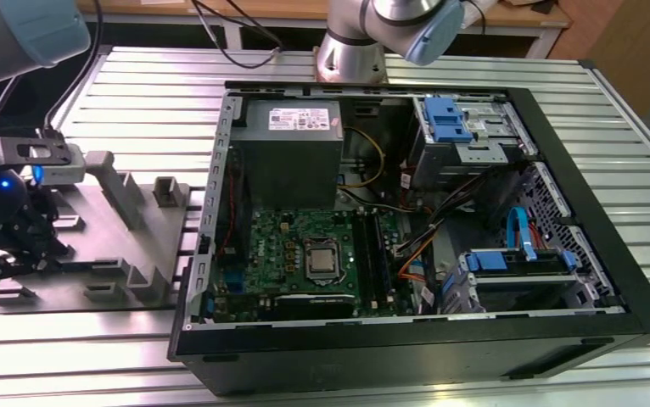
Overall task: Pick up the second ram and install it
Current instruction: 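Pick up the second ram and move it above second insertion slot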
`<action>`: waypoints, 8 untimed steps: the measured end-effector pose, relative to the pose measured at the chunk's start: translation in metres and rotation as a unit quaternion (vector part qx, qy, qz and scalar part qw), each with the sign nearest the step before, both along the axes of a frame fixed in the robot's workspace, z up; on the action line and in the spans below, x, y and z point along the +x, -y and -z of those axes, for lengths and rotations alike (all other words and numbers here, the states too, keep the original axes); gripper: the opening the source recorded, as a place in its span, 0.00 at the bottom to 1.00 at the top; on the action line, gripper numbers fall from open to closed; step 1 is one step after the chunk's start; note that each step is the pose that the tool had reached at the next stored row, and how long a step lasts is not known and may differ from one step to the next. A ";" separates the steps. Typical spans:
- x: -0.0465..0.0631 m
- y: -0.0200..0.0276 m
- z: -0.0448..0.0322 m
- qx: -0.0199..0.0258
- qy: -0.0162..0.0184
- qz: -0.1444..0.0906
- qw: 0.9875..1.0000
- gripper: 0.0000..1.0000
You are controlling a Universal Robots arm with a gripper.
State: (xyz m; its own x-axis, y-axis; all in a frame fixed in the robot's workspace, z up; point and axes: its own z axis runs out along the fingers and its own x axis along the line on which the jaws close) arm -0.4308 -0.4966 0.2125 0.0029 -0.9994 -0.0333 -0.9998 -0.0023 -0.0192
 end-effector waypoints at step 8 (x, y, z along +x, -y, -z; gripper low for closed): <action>-0.006 -0.0017 0.0079 0.000 0.000 -0.002 1.000 0.30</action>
